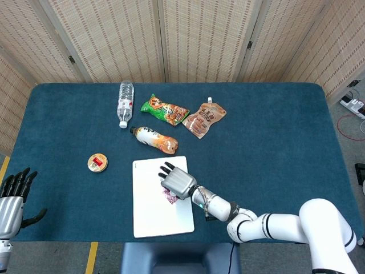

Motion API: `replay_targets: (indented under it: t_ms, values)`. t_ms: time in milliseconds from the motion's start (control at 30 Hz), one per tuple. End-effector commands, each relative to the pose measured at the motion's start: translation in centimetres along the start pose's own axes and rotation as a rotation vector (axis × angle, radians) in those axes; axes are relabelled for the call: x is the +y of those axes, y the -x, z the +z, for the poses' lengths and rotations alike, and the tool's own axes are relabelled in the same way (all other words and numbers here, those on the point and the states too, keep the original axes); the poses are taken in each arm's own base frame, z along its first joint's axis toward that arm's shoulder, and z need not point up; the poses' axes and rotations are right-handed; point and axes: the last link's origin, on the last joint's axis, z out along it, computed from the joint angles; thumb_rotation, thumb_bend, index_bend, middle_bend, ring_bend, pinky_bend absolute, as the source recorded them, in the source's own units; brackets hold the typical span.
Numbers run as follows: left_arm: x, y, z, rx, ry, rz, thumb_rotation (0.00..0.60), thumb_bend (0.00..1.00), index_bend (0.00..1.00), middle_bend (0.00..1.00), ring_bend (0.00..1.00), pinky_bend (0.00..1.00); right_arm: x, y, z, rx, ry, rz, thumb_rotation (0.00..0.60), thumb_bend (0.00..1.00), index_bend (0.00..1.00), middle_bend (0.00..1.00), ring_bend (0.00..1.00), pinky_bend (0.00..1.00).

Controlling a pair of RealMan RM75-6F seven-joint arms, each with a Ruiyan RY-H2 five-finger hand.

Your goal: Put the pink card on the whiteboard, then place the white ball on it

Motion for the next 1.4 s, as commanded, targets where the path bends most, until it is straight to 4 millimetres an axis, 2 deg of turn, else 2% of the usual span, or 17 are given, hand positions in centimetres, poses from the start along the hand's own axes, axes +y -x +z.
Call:
replay_targets:
  t_ms: [33, 167, 300, 367, 500, 633, 733, 867, 1067, 1233, 1400]
  values:
    - [0.0, 0.0, 0.0, -0.001, 0.0, -0.001, 0.6, 0.25, 0.07, 0.02, 0.05, 0.0, -0.2, 0.0, 0.2, -0.005, 0.002, -0.006, 0.6, 0.28, 0.44, 0.18, 0.01, 0.0]
    - [0.1, 0.1, 0.0, -0.005, 0.007, -0.007, 0.6, 0.25, 0.07, 0.02, 0.05, 0.0, -0.3, -0.1, 0.4, -0.006, 0.005, -0.002, 0.6, 0.29, 0.38, 0.17, 0.01, 0.0]
    - [0.1, 0.1, 0.0, -0.005, 0.008, -0.01, 0.6, 0.25, 0.07, 0.02, 0.05, 0.0, 0.0, -0.6, -0.1, 0.016, 0.015, 0.024, 0.6, 0.29, 0.27, 0.15, 0.01, 0.0]
    - [0.0, 0.1, 0.0, -0.004, 0.007, -0.011, 0.6, 0.25, 0.07, 0.02, 0.05, 0.0, 0.7, -1.0, -1.0, 0.044, 0.036, 0.049, 0.6, 0.29, 0.18, 0.12, 0.0, 0.0]
    - [0.0, 0.2, 0.2, -0.003, 0.006, -0.012, 0.6, 0.25, 0.07, 0.02, 0.05, 0.0, 3.1, -1.2, -3.9, 0.104, 0.106, 0.089, 0.6, 0.29, 0.12, 0.1, 0.05, 0.0]
    - [0.3, 0.3, 0.4, -0.003, 0.017, -0.015, 0.6, 0.25, 0.07, 0.02, 0.05, 0.0, 5.6, -0.6, -8.5, 0.174, 0.21, 0.106, 0.6, 0.28, 0.11, 0.1, 0.05, 0.0]
    - [0.7, 0.5, 0.7, -0.001, 0.029, -0.019, 0.6, 0.25, 0.07, 0.02, 0.05, 0.0, 7.5, 0.4, -13.3, 0.216, 0.316, 0.124, 0.6, 0.28, 0.06, 0.06, 0.0, 0.0]
    - [1.2, 0.6, 1.2, 0.003, 0.041, -0.021, 0.6, 0.25, 0.07, 0.02, 0.05, 0.0, 9.9, 1.6, -19.5, 0.264, 0.473, 0.144, 0.6, 0.29, 0.01, 0.01, 0.0, 0.0]
    - [2.0, 0.7, 1.6, 0.002, 0.056, -0.032, 0.6, 0.25, 0.07, 0.02, 0.05, 0.0, 11.7, 4.0, -28.5, 0.321, 0.694, 0.212, 0.6, 0.29, 0.01, 0.01, 0.0, 0.0]
    - [2.8, 0.7, 1.9, 0.014, 0.062, -0.028, 0.6, 0.25, 0.07, 0.02, 0.05, 0.0, 11.2, 6.3, -33.7, 0.341, 0.821, 0.272, 0.6, 0.28, 0.01, 0.01, 0.0, 0.0]
    - [3.8, 0.4, 1.9, 0.034, 0.085, -0.028, 0.6, 0.25, 0.07, 0.02, 0.05, 0.0, 10.6, 7.1, -35.6, 0.392, 0.86, 0.3, 0.6, 0.28, 0.01, 0.02, 0.0, 0.0]
